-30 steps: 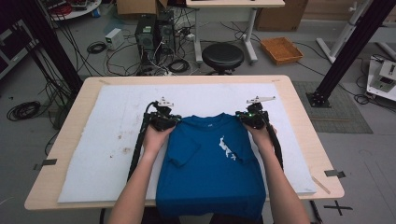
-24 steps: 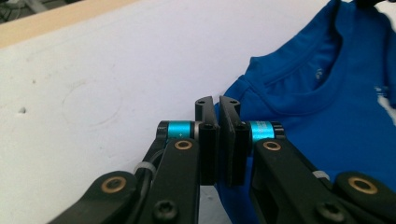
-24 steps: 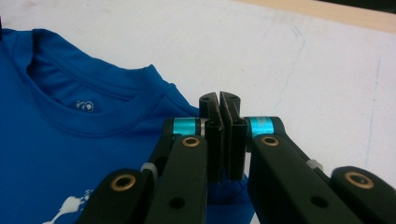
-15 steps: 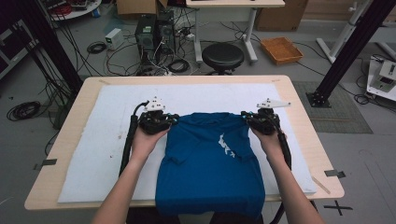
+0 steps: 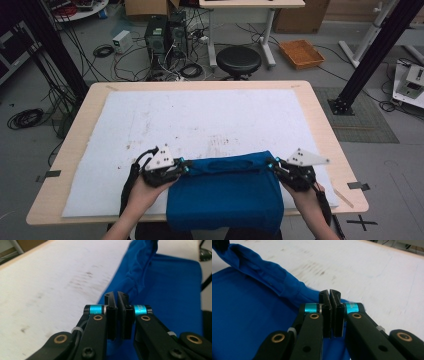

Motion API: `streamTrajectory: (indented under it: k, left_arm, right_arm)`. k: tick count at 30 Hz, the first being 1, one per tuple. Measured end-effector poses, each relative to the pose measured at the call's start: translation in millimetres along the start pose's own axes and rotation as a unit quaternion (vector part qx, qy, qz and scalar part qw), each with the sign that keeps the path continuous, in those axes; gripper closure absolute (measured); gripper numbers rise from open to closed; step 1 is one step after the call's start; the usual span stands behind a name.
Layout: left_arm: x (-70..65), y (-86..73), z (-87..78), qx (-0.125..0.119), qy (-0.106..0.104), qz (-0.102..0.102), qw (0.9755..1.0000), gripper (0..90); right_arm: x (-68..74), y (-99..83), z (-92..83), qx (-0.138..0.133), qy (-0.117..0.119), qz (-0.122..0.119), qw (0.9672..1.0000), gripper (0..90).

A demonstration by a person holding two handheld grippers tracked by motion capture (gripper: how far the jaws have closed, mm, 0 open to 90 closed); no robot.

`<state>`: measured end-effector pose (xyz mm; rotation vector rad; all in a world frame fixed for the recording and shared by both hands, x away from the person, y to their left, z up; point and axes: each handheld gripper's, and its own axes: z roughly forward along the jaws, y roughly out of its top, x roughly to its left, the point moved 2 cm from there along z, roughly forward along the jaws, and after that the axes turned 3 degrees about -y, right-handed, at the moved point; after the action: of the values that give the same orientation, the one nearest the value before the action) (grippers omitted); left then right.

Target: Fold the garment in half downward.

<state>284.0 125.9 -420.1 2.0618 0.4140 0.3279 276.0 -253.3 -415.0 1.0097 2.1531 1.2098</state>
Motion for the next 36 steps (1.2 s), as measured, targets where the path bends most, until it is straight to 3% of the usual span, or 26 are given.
streamTrajectory:
  k: [4, 7, 13, 16, 18, 20, 23, 25, 27, 30, 33, 36]
  left_arm:
    - [-22.7, -12.4, -3.4, 0.019, -0.007, 0.040, 0.9990, 85.8]
    - [-35.2, -18.4, -3.1, 0.039, -0.010, 0.067, 0.9970, 85.7]
    - [-53.1, -29.5, -3.2, 0.067, -0.028, 0.082, 0.9940, 80.4]
    - [-57.2, -32.0, -6.7, 0.075, -0.027, 0.086, 0.9931, 73.6]
    - [-55.8, -30.4, -8.9, 0.067, -0.019, 0.070, 0.9951, 64.4]
    - [-48.4, -25.6, -11.0, 0.049, 0.003, 0.052, 0.9975, 60.6]
    - [-28.4, -19.9, -8.8, 0.025, 0.041, 0.004, 0.9988, 55.2]
    - [-7.6, -17.7, -4.7, 0.012, 0.066, -0.040, 0.9970, 51.5]
    - [7.9, -18.0, -0.2, 0.005, 0.075, -0.080, 0.9940, 50.2]
    - [30.2, -21.8, 10.1, 0.014, 0.071, -0.148, 0.9863, 47.9]
    - [41.0, -29.5, 19.1, 0.041, 0.078, -0.172, 0.9812, 46.8]
    - [43.2, -37.9, 23.4, 0.062, 0.074, -0.185, 0.9779, 47.9]
  right_arm:
    - [20.2, -20.1, -16.3, 0.017, 0.002, -0.028, 0.9995, 88.9]
    - [30.9, -30.2, -22.3, 0.031, 0.002, -0.045, 0.9985, 88.9]
    - [49.2, -47.1, -28.9, 0.061, 0.010, -0.071, 0.9956, 86.3]
    - [53.1, -47.0, -36.0, 0.057, 0.013, -0.076, 0.9954, 80.9]
    - [49.9, -41.7, -40.0, 0.046, 0.007, -0.071, 0.9964, 77.0]
    - [41.3, -33.4, -40.5, 0.033, -0.009, -0.061, 0.9976, 70.9]
    - [21.2, -19.3, -31.6, 0.022, -0.027, -0.027, 0.9990, 61.4]
    - [0.9, -8.0, -17.4, 0.012, -0.039, 0.018, 0.9990, 58.9]
    - [-13.2, -1.4, -3.8, 0.008, -0.046, 0.051, 0.9976, 52.4]
    - [-29.1, 1.8, 22.0, 0.032, -0.039, 0.090, 0.9946, 50.4]
    - [-35.6, -5.2, 42.6, 0.068, -0.037, 0.096, 0.9923, 55.0]
    - [-37.7, -15.4, 47.9, 0.090, -0.034, 0.083, 0.9919, 70.2]
